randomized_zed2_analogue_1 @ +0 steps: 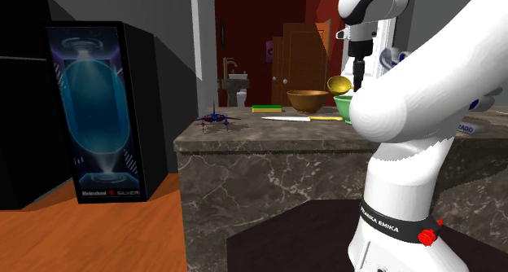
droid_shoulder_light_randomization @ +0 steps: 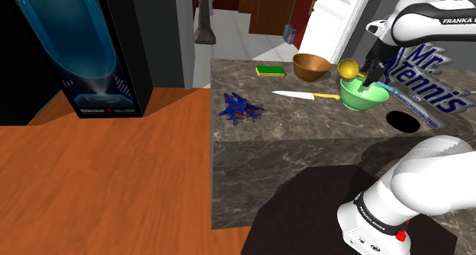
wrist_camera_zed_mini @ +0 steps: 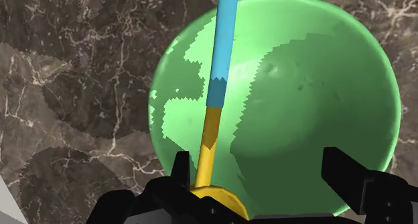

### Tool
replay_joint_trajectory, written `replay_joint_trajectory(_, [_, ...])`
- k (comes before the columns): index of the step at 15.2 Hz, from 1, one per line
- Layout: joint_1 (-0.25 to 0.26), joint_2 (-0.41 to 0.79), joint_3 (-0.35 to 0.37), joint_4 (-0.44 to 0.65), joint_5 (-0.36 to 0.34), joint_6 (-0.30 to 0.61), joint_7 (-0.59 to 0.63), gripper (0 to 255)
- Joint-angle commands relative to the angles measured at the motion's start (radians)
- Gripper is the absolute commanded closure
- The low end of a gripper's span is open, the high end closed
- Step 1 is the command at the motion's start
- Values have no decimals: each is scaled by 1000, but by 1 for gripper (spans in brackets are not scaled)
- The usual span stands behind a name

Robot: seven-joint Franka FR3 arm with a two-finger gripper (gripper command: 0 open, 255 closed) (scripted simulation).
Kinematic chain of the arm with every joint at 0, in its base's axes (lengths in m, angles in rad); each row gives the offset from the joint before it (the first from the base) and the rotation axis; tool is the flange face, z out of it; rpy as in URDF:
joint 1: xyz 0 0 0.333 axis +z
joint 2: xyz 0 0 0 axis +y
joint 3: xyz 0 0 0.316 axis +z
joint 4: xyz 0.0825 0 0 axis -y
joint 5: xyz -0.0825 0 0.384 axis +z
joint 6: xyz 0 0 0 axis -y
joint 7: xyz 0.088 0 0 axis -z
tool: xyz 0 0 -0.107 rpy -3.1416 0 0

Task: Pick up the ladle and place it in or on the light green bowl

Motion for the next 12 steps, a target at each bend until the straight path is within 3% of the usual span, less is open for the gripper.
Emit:
replay_joint_trajectory(1, [1, -13, 17, 21, 10, -36, -2, 0])
replay_joint_trajectory(4, [4, -42, 60, 87, 36, -135, -7, 0])
replay_joint_trajectory(12, [4, -42, 60, 87, 36, -135, -7, 0])
